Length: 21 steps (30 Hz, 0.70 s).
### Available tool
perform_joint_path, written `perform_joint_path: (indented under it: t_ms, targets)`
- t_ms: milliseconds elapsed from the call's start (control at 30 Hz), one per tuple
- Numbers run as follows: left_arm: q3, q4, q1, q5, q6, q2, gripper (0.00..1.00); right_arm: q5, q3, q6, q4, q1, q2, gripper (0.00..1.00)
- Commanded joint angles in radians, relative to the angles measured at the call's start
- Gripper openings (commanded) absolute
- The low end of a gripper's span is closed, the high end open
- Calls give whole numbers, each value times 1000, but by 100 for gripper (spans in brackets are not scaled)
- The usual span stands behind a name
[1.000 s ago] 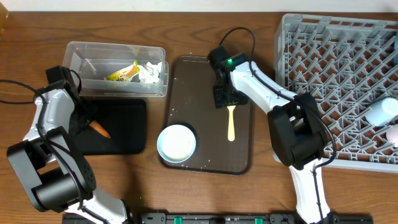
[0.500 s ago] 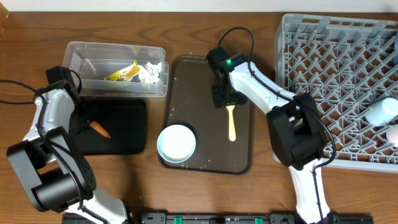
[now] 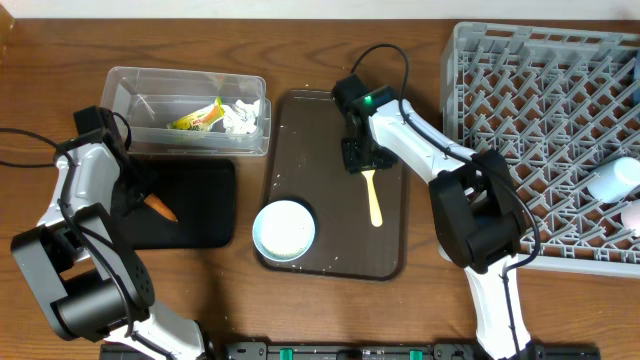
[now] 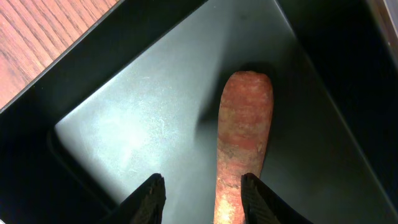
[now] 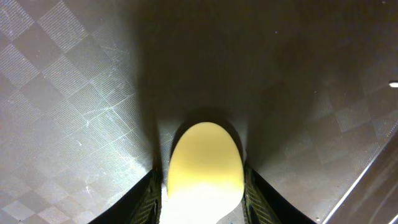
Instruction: Sort waste into correct bins and load items into the dishwasher rack
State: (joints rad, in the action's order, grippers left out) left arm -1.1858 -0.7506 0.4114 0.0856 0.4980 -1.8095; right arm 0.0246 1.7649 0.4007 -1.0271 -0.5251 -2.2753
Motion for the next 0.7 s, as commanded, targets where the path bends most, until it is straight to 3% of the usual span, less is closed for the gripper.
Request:
perform_joint_path:
  t_ms: [0, 667]
  targets:
    - [5, -3, 3, 13, 5, -8, 42, -10, 5, 7, -6, -12, -20, 38]
    - [5, -3, 3, 13, 5, -8, 42, -29, 7, 6, -46, -10, -19, 30]
